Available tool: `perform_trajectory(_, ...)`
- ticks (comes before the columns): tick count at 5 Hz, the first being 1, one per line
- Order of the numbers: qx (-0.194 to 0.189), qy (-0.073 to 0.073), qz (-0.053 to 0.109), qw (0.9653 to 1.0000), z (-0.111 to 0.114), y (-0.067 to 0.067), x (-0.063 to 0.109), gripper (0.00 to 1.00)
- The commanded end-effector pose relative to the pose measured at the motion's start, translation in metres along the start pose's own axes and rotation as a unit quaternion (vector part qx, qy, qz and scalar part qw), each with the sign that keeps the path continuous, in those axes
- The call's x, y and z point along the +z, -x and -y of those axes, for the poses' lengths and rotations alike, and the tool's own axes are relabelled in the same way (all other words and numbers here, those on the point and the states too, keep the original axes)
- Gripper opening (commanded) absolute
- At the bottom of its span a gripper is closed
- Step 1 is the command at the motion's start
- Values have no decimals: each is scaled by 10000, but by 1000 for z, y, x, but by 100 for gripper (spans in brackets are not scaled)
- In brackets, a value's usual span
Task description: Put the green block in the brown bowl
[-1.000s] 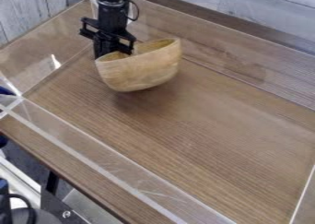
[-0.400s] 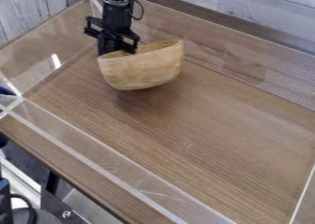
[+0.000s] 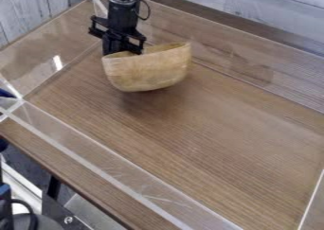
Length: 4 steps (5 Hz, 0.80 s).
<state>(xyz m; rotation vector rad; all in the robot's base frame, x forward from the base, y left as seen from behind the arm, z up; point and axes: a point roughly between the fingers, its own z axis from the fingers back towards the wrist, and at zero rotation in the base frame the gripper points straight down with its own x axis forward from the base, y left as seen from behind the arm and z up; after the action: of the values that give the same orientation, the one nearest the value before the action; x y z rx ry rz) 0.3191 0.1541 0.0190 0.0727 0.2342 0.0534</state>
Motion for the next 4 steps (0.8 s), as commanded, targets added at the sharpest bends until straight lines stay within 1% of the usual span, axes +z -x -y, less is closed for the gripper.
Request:
perform_trajectory(1,-168,-30,25,9999,12,-5,4,0)
perform_trajectory(4,-267,-36,-66,9996,15,-8,5,0)
